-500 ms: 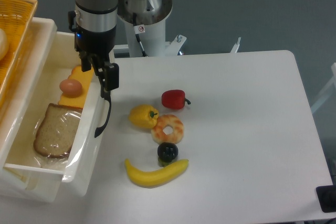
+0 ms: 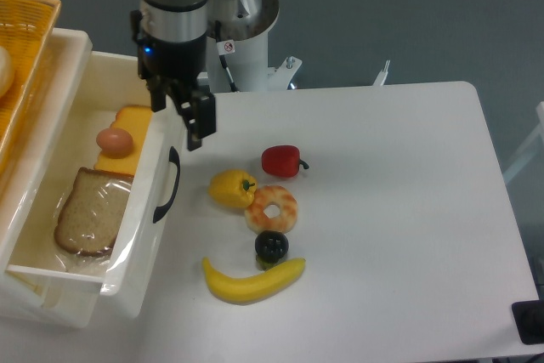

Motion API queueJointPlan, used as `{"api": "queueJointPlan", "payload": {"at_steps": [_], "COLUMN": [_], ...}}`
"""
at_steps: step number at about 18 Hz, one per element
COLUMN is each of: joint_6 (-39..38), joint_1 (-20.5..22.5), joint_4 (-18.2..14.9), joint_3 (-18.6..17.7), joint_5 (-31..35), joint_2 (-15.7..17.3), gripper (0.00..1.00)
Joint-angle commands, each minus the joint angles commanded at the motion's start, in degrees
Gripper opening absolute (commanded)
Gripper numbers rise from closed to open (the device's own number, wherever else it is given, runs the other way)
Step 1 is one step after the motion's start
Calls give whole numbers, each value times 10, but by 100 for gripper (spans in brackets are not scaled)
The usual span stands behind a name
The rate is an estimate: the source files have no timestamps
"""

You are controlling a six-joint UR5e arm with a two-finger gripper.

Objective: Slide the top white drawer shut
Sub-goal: 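Lift the gripper out of the open drawer and move it over the table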

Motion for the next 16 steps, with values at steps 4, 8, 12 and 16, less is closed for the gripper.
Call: {"api": "queueJointPlan", "payload": {"at_steps": [4,8,12,16], "joint_6": [0,-11,-49,-65], "joint_1": [54,95,102,102], "joint_4": [-1,-1,4,4], "joint_3": [-2,-22,-24,-20], "joint_5": [-2,3,5,66], "joint_2": [-1,-8,-32,-68], "gripper": [100,100,100,100]}}
